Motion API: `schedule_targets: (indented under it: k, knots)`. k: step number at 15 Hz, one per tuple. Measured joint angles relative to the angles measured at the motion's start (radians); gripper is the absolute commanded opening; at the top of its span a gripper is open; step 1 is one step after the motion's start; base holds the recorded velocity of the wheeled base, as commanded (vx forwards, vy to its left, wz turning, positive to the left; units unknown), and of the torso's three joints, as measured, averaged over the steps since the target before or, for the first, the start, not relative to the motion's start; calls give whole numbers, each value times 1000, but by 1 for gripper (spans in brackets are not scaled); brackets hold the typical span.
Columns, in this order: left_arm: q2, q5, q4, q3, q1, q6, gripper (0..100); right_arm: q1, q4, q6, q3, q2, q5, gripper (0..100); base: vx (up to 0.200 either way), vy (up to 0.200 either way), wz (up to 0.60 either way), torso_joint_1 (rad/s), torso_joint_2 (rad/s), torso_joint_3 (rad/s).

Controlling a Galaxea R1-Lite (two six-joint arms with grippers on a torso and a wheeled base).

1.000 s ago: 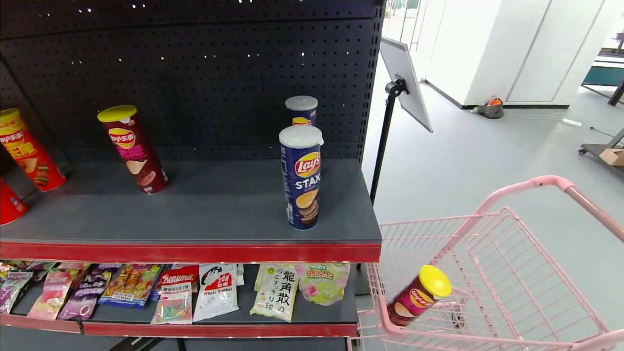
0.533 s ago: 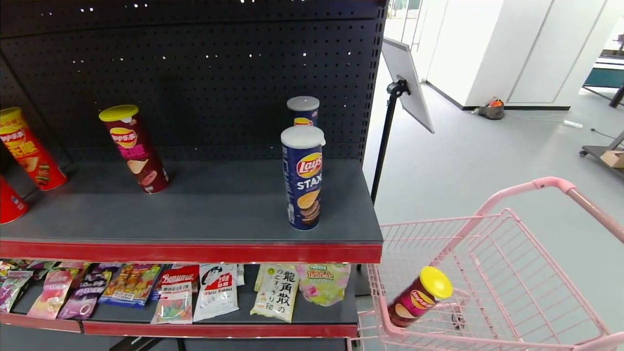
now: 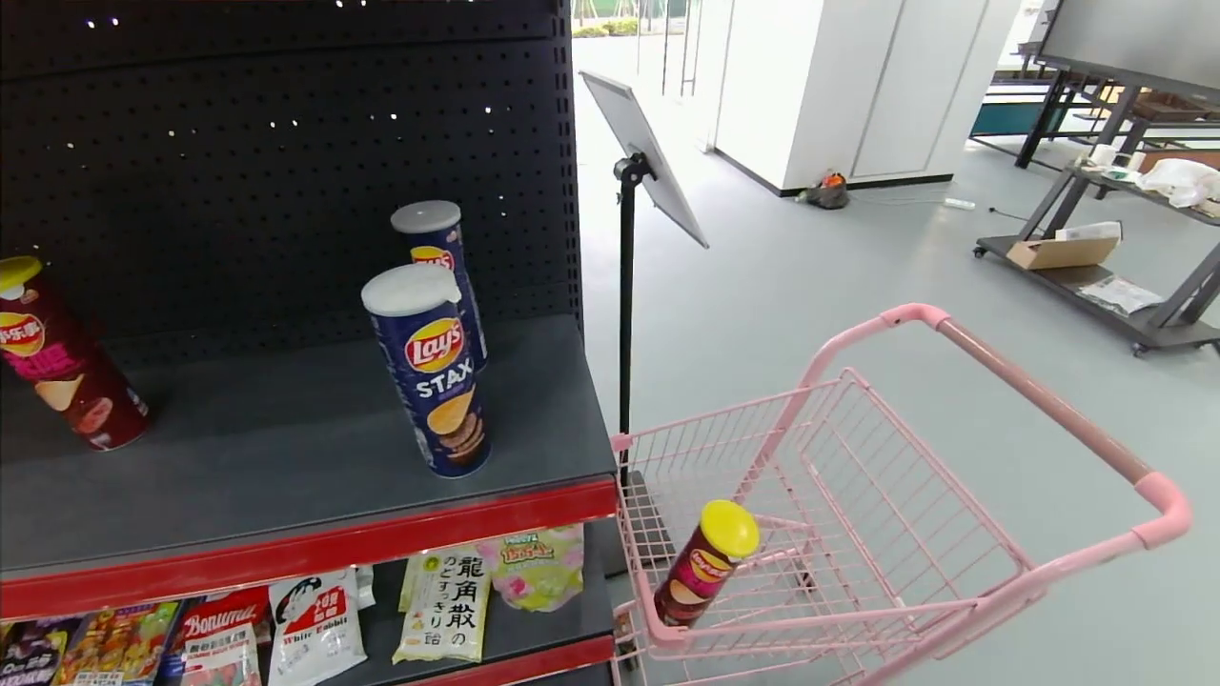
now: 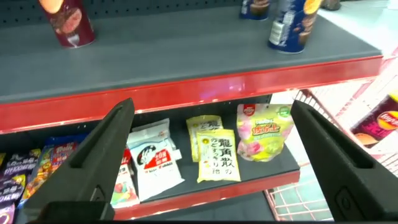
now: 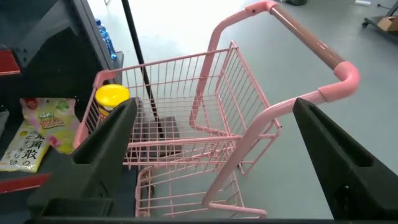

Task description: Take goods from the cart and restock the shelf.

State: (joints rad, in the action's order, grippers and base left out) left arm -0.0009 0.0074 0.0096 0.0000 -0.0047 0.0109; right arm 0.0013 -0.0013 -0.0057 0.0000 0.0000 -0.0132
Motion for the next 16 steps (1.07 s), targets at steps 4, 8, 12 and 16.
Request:
schedule_targets:
  k: [4,8,12,16]
  knots:
    - [0,0,-1,0,0,0,100,0,0,2,0,1,0,100,0,0,0,-18,32,24]
    - [0,0,0,0,0,0,100,0,0,3,0,1,0,100,0,0,0,-139,339,187]
    - [0,0,0,0,0,0,100,0,0,3,0,1,0,100,0,0,0,-138,351,211]
    - [0,0,-1,0,0,0,100,0,0,3,0,1,0,100,0,0,0,-146,373,222]
